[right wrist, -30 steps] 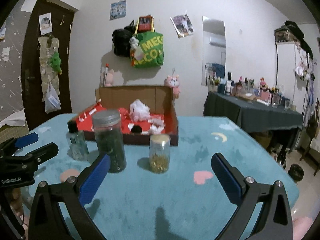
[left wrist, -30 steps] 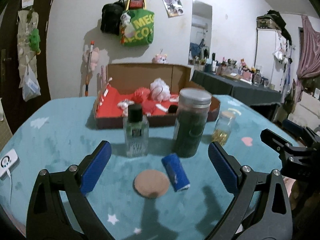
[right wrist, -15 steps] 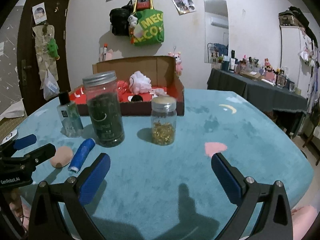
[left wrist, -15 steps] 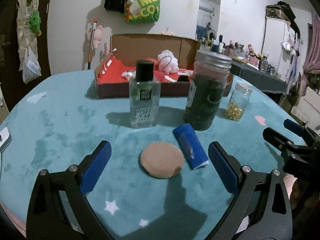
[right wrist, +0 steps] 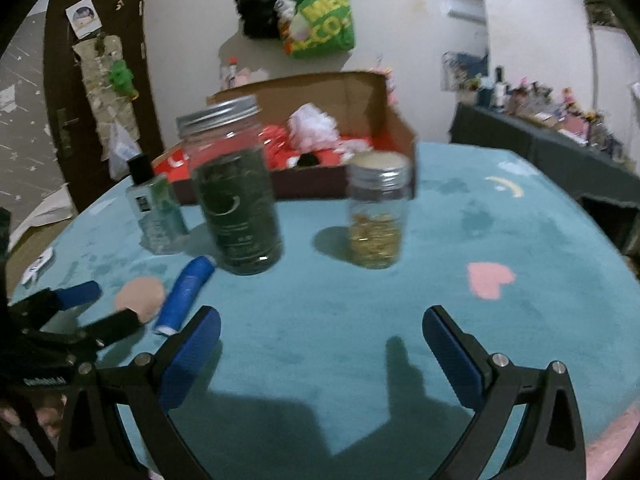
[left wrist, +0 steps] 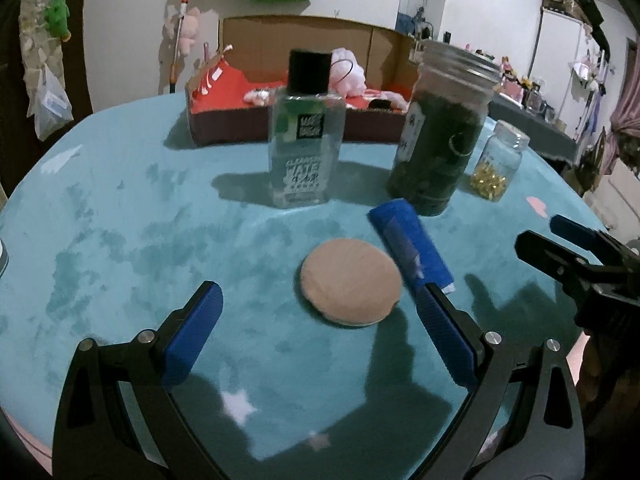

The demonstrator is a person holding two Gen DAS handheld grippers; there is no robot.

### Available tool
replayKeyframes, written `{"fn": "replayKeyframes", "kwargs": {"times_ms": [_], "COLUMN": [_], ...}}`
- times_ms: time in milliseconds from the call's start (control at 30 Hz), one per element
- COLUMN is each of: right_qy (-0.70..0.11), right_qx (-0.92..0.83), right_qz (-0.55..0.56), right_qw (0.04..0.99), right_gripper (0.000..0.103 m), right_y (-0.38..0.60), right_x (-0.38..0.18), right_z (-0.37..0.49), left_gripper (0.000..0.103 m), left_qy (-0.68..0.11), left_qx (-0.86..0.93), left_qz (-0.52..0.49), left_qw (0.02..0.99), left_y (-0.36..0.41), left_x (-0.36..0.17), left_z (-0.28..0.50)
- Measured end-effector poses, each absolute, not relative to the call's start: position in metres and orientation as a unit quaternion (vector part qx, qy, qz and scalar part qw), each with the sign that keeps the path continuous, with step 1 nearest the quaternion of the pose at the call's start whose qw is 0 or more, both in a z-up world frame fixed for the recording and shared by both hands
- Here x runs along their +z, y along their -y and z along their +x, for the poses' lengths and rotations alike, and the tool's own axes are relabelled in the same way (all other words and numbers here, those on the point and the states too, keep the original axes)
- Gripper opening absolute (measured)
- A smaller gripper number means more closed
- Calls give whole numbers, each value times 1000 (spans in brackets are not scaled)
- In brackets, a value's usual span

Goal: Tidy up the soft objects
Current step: 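Grasp the beige round puff with the left gripper while the right gripper grasps the blue cylinder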

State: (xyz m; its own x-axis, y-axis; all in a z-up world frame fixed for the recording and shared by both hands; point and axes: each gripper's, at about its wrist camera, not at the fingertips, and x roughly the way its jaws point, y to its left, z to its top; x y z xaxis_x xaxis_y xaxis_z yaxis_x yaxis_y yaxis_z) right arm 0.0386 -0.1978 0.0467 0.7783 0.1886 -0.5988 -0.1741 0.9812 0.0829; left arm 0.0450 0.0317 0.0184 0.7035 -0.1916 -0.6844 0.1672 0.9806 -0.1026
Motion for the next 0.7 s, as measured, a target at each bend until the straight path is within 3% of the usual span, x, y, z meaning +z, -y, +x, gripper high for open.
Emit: {"fn": "replayKeyframes", "kwargs": {"times_ms": [700], "right_qy": [-411], "right_qx": [232], "right_qz": [-31], "right_qw": [881], "right_gripper": [99], "right_y": [129], "right_x": [37], "right_z": [90], "left_gripper": [99], "left_qy": [-399], "left_qx": [-150], "left_qz": [34], "left_qw": [904], "left_y": [-42], "left_x": [19], "left_z": [58]}}
